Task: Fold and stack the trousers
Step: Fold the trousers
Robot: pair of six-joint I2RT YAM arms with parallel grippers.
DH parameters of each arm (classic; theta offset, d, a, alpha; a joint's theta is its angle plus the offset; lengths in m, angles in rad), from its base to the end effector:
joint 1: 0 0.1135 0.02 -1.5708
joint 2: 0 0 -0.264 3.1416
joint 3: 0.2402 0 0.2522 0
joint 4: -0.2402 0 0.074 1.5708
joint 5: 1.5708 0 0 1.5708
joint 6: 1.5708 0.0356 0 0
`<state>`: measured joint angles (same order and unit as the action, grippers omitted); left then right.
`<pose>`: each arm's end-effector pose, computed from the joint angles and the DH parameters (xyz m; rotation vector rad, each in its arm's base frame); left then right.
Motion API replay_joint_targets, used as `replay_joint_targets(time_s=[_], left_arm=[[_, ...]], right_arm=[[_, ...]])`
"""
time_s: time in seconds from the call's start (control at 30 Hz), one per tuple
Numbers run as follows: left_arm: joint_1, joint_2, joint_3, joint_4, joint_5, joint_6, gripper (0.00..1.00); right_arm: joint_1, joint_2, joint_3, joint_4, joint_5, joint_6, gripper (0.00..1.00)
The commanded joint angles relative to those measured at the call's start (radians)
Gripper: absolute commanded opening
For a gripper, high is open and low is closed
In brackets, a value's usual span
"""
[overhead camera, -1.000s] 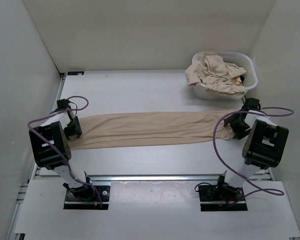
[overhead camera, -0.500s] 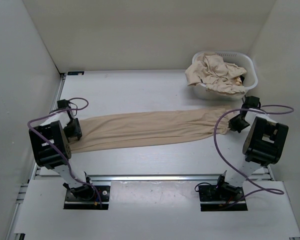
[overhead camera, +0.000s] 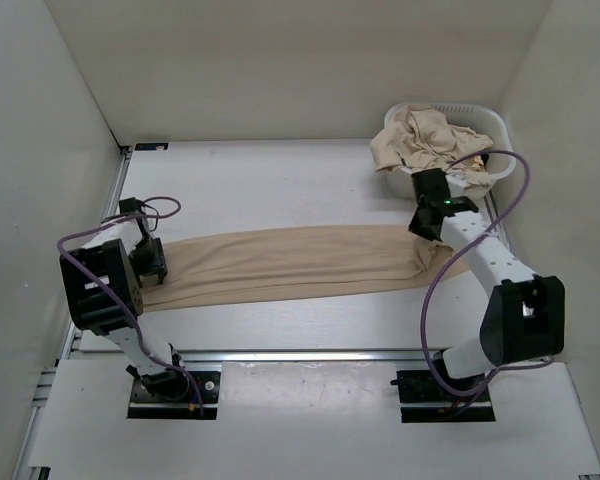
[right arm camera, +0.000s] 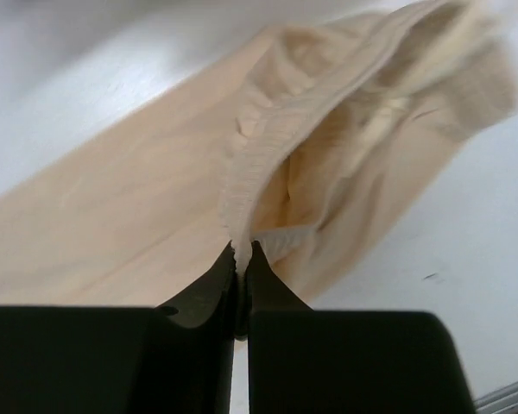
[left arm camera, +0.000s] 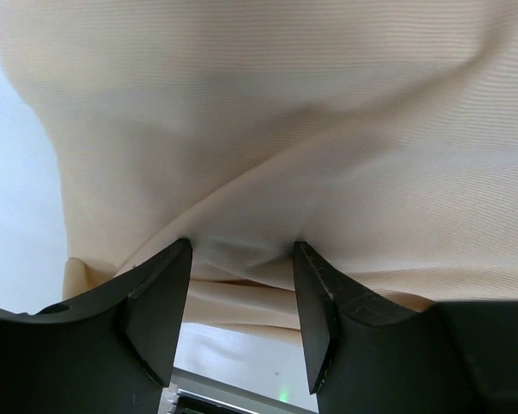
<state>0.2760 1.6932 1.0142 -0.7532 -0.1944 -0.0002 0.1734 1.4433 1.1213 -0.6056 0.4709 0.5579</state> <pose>0.2825 0.0872 0.1605 -0.4352 2.9831 0.3199 0.2995 0.0361 0.2702 0.6391 2.2914 -0.2488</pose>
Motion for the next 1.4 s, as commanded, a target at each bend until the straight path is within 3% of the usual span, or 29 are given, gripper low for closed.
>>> replay_joint_targets(time_s=[0.0,0.1,0.27,0.57,0.73,0.9,1.07,1.23,1.37], left_arm=[[-0.017,0.003,0.03,-0.011,0.001,0.0,0.62],[-0.017,0.003,0.03,-0.011,0.001,0.0,0.62],[-0.017,-0.006,0.03,-0.011,-0.008,0.0,0.62],[-0.017,0.003,0.03,-0.011,-0.008,0.0,0.63],[-0.017,0.022,0.021,-0.011,-0.008,0.0,0.63],[-0.017,0.04,0.021,-0.011,-0.028,0.0,0.63],[-0.017,0.049,0.003,-0.011,-0.048,0.0,0.63],[-0.017,0.06,0.003,-0.011,-0.059,0.0,0.63],[-0.017,0.069,0.003,-0.011,-0.068,0.0,0.63]], right_arm=[[-0.015,0.014,-0.043,-0.1,0.105,0.126,0.0],[-0.193,-0.044,-0.188,-0.005,-0.012,0.122,0.0],[-0.44,-0.064,-0.219,0.059,-0.104,-0.013,0.0],[-0.469,0.04,0.037,0.07,-0.172,-0.124,0.0],[-0.479,0.107,0.086,0.086,-0.196,-0.145,0.01],[-0.488,0.233,0.063,0.089,-0.281,-0.154,0.14],[-0.497,0.319,0.043,0.113,-0.258,-0.154,0.26],[-0.497,0.367,0.043,0.113,-0.18,-0.144,0.59],[-0.497,0.411,0.081,0.113,-0.169,-0.135,0.65]])
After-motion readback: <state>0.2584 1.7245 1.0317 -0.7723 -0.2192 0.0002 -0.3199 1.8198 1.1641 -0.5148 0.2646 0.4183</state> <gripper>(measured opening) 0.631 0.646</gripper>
